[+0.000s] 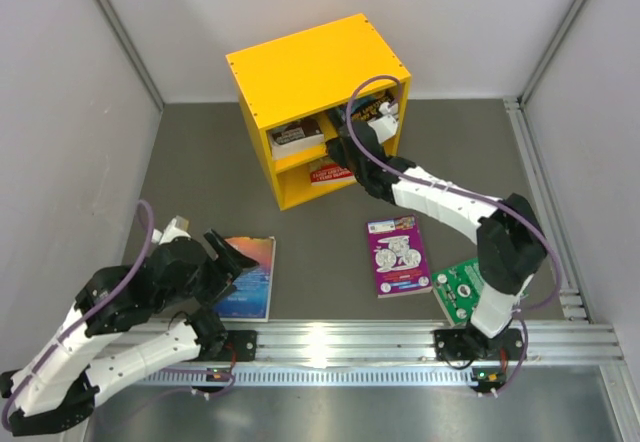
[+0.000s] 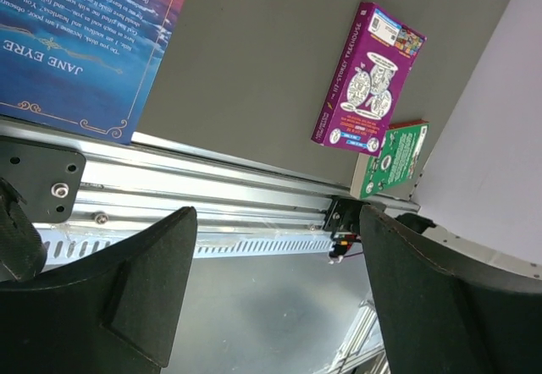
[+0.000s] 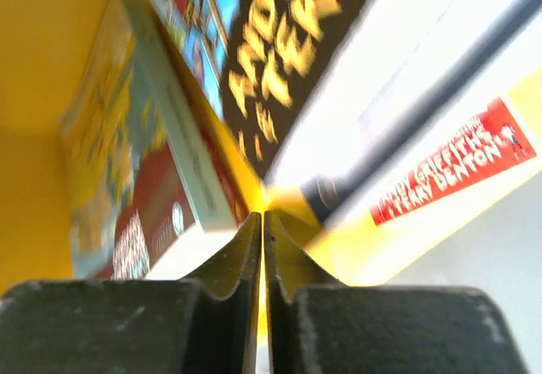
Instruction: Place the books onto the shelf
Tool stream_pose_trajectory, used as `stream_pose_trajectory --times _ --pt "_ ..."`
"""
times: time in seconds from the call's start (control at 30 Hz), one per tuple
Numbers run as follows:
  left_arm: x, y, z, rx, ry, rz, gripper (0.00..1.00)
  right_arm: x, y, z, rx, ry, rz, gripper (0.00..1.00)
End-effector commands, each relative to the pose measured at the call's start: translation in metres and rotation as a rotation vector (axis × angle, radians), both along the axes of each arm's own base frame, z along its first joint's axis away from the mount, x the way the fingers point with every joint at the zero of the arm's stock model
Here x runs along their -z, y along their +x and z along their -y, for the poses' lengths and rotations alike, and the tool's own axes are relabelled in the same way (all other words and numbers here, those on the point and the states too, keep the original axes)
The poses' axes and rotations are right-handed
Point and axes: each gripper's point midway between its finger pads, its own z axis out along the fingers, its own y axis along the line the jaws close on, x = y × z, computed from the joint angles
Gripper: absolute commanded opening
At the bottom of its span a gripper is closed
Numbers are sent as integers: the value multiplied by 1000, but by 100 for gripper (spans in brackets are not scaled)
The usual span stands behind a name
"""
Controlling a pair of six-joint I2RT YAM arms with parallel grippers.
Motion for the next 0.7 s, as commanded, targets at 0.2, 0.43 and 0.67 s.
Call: stream_pose_trajectory --times 0.2,0.43,0.67 --pt "32 0 -22 -41 238 -107 84 -126 -60 35 -158 62 256 54" --pt "47 19 -18 -74 332 -92 91 -149 -127 67 -349 -31 272 98" --pt "106 38 -23 89 780 -241 98 -16 -224 -14 -955 68 -109 100"
